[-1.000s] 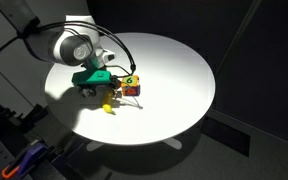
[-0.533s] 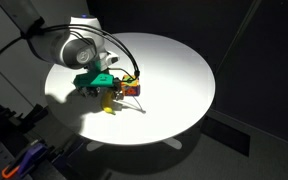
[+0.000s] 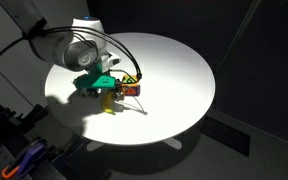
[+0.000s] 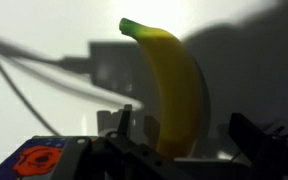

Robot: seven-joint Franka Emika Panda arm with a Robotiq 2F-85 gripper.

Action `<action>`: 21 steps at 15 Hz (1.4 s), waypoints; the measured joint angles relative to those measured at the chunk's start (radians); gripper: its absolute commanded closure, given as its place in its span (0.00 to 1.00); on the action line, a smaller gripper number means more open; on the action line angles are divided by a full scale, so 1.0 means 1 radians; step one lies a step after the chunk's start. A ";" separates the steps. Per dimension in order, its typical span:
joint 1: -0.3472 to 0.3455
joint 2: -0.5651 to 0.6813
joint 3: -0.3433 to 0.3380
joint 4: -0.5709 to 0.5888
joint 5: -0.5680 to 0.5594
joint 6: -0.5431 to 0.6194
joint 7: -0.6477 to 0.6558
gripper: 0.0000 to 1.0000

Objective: Put the banana plush toy on top of the white and black dice

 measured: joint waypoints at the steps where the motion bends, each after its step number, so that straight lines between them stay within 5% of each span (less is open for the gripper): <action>1: -0.004 0.002 0.004 0.000 0.000 0.000 -0.007 0.27; 8: -0.031 0.007 0.021 0.001 0.000 0.000 -0.030 0.84; 21: -0.070 -0.094 0.072 -0.060 0.080 -0.072 -0.026 0.84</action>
